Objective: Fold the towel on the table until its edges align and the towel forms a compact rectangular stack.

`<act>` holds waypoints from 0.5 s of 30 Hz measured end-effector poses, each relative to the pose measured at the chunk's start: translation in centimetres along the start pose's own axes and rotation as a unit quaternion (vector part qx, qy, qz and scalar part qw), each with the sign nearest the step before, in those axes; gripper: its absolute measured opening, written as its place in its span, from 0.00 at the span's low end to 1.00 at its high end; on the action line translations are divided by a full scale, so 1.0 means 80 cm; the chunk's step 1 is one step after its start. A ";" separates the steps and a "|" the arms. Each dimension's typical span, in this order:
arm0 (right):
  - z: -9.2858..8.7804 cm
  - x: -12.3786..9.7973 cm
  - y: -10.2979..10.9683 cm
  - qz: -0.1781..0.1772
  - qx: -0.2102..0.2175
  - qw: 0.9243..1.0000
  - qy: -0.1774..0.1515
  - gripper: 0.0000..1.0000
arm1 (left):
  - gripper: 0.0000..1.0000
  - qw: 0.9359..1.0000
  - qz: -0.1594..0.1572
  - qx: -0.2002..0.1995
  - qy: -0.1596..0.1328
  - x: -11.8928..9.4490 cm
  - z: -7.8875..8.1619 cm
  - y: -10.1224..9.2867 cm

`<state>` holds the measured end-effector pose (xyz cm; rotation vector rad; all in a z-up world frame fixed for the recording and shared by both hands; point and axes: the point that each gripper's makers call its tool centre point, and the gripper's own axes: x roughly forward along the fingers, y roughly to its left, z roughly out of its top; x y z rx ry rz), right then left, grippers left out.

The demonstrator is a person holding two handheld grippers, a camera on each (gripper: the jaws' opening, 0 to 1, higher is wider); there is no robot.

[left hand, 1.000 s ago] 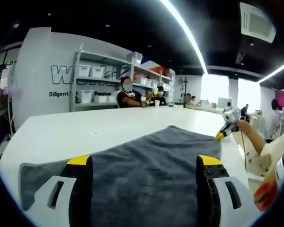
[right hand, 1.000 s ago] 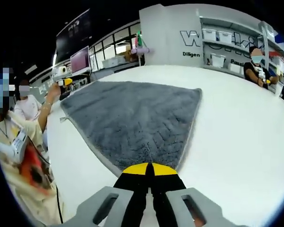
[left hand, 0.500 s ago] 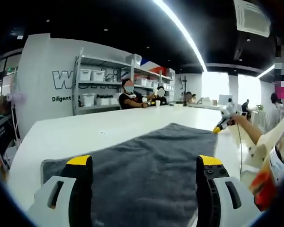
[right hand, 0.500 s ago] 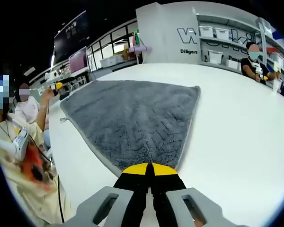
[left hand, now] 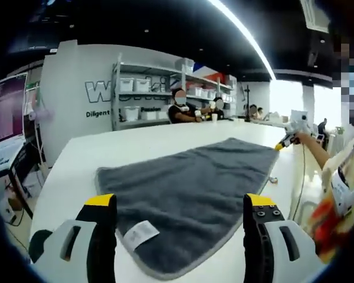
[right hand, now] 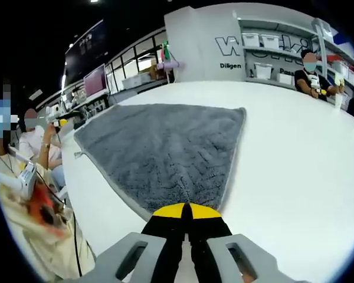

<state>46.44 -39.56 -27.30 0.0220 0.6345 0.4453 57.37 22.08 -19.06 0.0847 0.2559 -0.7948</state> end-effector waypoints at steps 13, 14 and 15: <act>0.003 -0.008 0.011 -0.007 -0.045 0.999 -0.004 0.25 | 0.76 0.999 0.020 -0.039 0.016 -0.057 -0.042 0.006; 0.004 -0.009 0.010 -0.015 -0.057 0.998 -0.001 0.31 | 0.75 0.999 0.017 -0.044 0.013 -0.061 -0.043 0.006; 0.004 -0.011 0.008 -0.024 -0.067 0.997 0.002 0.40 | 0.74 0.999 0.016 -0.047 0.010 -0.064 -0.043 0.007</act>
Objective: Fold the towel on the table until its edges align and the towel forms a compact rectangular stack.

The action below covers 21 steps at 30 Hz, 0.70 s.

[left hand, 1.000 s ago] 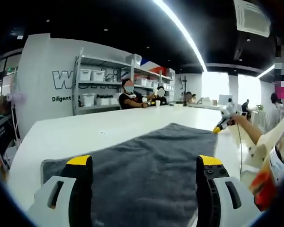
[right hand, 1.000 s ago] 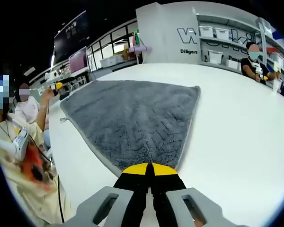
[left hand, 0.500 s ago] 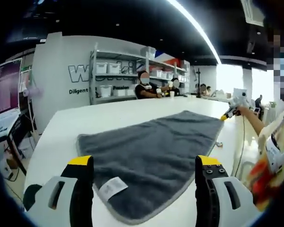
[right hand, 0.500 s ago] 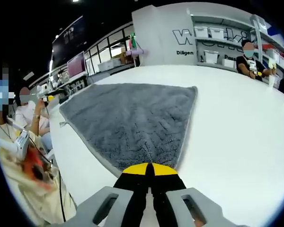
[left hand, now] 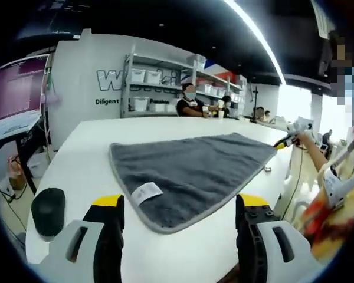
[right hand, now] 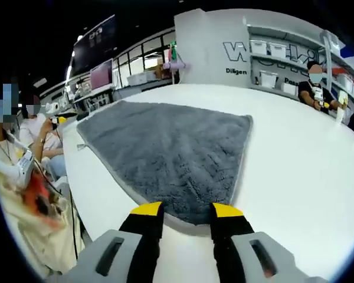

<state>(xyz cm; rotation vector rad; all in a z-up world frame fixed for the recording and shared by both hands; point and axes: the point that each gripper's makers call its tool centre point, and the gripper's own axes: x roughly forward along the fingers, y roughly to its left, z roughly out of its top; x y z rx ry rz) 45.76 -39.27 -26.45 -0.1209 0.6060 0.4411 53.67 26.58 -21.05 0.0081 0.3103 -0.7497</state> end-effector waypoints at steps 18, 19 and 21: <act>-0.003 -0.046 0.015 -0.008 0.007 0.999 -0.043 0.63 | 0.47 0.996 -0.067 0.033 0.047 0.010 -0.026 -0.041; -0.005 -0.048 0.015 -0.008 0.007 0.999 -0.043 0.62 | 0.47 0.995 -0.070 0.034 0.058 0.012 -0.032 -0.042; -0.009 -0.049 0.015 -0.007 0.008 0.999 -0.042 0.62 | 0.47 0.994 -0.070 0.033 0.072 0.016 -0.039 -0.042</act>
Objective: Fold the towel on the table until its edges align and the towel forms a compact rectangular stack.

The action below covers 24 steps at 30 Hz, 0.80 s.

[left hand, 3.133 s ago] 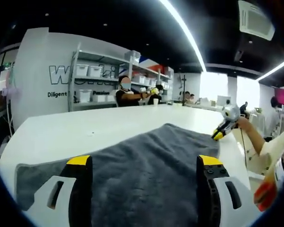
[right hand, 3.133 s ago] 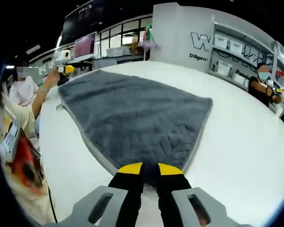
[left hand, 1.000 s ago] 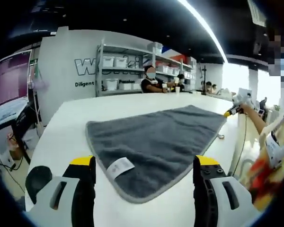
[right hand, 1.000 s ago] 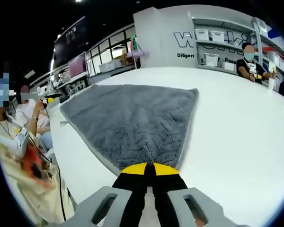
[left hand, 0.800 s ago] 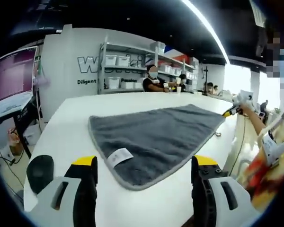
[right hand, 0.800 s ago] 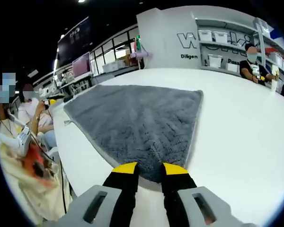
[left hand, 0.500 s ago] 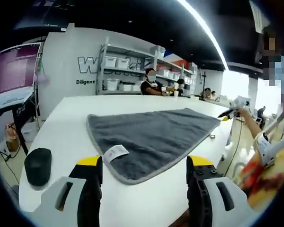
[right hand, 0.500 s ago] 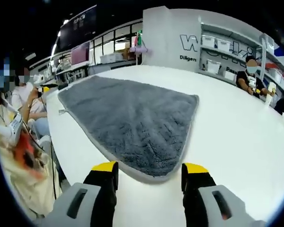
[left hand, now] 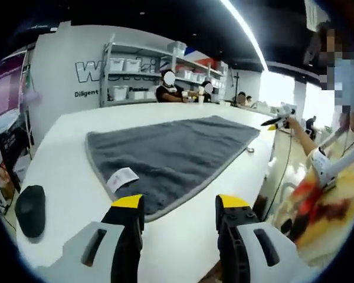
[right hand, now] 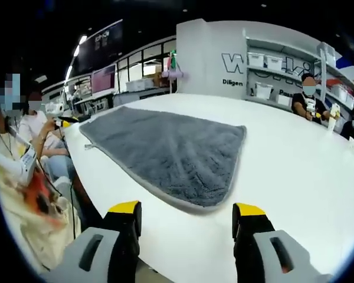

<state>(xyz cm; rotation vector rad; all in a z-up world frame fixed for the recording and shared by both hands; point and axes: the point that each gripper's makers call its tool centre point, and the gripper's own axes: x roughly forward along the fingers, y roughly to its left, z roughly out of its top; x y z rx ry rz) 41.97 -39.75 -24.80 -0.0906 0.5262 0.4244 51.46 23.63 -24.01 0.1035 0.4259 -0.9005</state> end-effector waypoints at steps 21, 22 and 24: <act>-0.012 0.004 0.026 0.038 -0.045 0.998 0.028 0.55 | 0.40 0.997 -0.003 0.009 0.075 0.021 -0.027 0.016; -0.011 0.005 0.025 0.037 -0.047 0.998 0.029 0.53 | 0.40 0.997 -0.003 0.011 0.077 0.022 -0.027 0.015; -0.008 0.009 0.021 0.038 -0.052 0.998 0.029 0.51 | 0.39 0.997 -0.002 0.015 0.080 0.022 -0.028 0.015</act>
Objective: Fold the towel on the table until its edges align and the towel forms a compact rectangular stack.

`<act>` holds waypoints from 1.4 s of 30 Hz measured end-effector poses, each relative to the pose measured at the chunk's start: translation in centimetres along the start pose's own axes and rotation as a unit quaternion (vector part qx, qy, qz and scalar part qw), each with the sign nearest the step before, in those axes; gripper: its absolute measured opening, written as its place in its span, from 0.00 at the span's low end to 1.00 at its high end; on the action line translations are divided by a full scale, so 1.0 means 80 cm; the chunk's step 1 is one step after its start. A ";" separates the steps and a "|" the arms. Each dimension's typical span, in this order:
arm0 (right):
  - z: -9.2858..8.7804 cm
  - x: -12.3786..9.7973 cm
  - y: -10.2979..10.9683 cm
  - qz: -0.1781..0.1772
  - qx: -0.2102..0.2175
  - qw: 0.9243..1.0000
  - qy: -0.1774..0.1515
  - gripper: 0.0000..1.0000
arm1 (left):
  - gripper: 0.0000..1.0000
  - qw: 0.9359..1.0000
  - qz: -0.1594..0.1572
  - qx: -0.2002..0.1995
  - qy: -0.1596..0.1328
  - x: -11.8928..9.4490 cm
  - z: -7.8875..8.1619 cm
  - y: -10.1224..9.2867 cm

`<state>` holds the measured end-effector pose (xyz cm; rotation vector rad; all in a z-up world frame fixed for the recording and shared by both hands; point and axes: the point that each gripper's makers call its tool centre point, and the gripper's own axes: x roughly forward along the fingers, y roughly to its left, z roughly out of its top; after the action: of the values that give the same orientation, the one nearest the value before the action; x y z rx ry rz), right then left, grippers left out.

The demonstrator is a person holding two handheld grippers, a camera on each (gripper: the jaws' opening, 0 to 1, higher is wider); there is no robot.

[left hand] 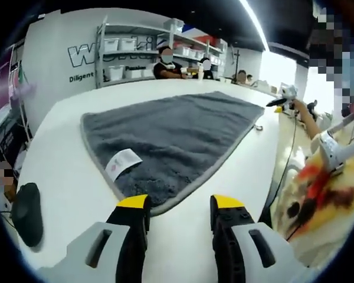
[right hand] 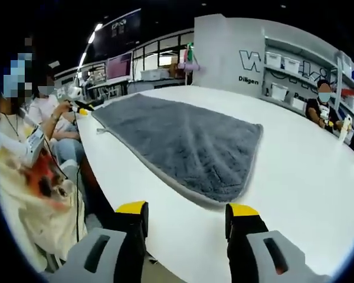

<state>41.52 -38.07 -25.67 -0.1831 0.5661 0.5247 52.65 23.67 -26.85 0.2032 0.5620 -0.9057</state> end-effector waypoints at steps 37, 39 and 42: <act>-0.013 0.027 -0.036 -0.047 0.008 0.999 -0.002 0.04 | 0.05 0.998 0.041 0.043 -0.011 0.001 0.003 0.034; -0.013 0.027 -0.035 -0.047 0.009 0.999 -0.004 0.03 | 0.05 0.998 0.040 0.036 -0.013 0.002 0.003 0.034; -0.013 0.024 -0.035 -0.050 0.008 0.999 -0.006 0.02 | 0.05 0.999 0.040 0.025 -0.017 0.000 0.003 0.034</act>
<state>43.86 -39.97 -27.54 -0.1916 0.5469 0.4241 54.89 25.18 -26.84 0.2540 0.4965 -0.8452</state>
